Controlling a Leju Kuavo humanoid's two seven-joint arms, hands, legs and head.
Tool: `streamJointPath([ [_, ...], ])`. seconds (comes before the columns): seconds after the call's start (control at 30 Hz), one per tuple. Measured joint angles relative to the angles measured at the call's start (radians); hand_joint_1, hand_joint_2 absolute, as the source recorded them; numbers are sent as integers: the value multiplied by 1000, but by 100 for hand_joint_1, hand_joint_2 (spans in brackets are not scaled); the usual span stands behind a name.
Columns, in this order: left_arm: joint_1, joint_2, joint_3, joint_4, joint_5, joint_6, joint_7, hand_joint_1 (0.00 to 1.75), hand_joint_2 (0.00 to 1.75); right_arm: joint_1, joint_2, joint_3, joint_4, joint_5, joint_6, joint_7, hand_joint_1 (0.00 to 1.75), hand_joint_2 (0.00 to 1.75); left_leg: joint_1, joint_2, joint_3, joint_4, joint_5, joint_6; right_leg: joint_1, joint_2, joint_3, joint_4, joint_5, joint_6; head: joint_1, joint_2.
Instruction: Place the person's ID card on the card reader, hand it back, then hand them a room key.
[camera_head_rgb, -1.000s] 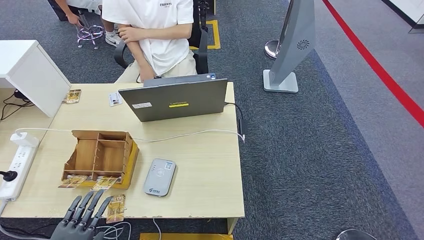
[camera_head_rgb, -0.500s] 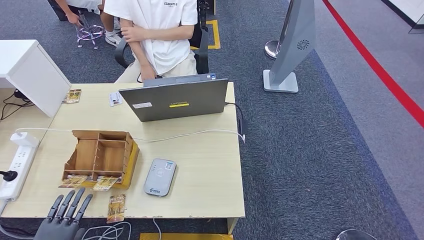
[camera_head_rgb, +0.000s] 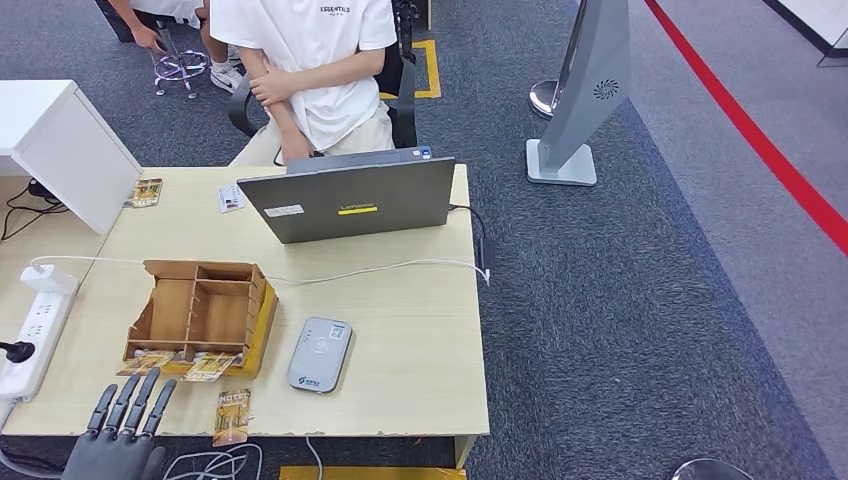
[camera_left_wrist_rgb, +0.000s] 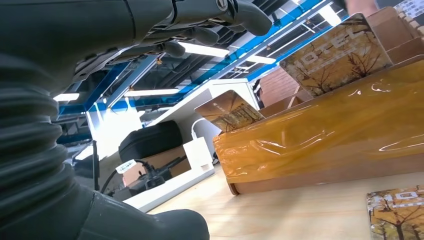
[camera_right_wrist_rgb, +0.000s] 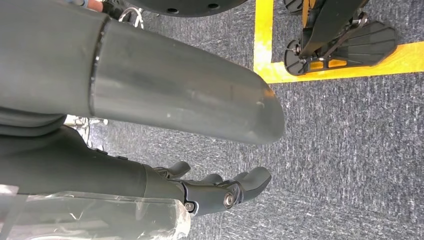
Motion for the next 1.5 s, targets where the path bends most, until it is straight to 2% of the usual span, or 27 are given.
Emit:
streamJointPath([
  [0.2,-25,-63,55,0,-41,1,-68,0,175,0,0,2,0,9,2,0,0,0,0,0,0,0,0,0,0,0,0,0,0,0,0,0],
  [0.6,-151,-125,72,40,-52,2,-72,0,175,-1,0,22,0,32,13,0,0,0,0,0,0,0,0,0,0,-1,0,0,0,0,0,0],
  [0.87,-221,-142,71,88,-47,1,-65,0,175,-2,0,28,0,39,18,0,0,0,0,0,0,0,0,0,0,-1,0,0,1,0,0,0],
  [1.13,-252,-148,68,126,-40,2,-63,0,175,-2,0,29,0,39,19,2,0,0,0,0,0,0,0,0,0,-1,0,0,1,0,0,0],
  [1.5,-291,-158,1,166,-56,2,-27,0,175,-2,0,31,0,44,24,4,0,0,0,0,0,0,0,0,0,-1,0,0,1,0,0,0],
])
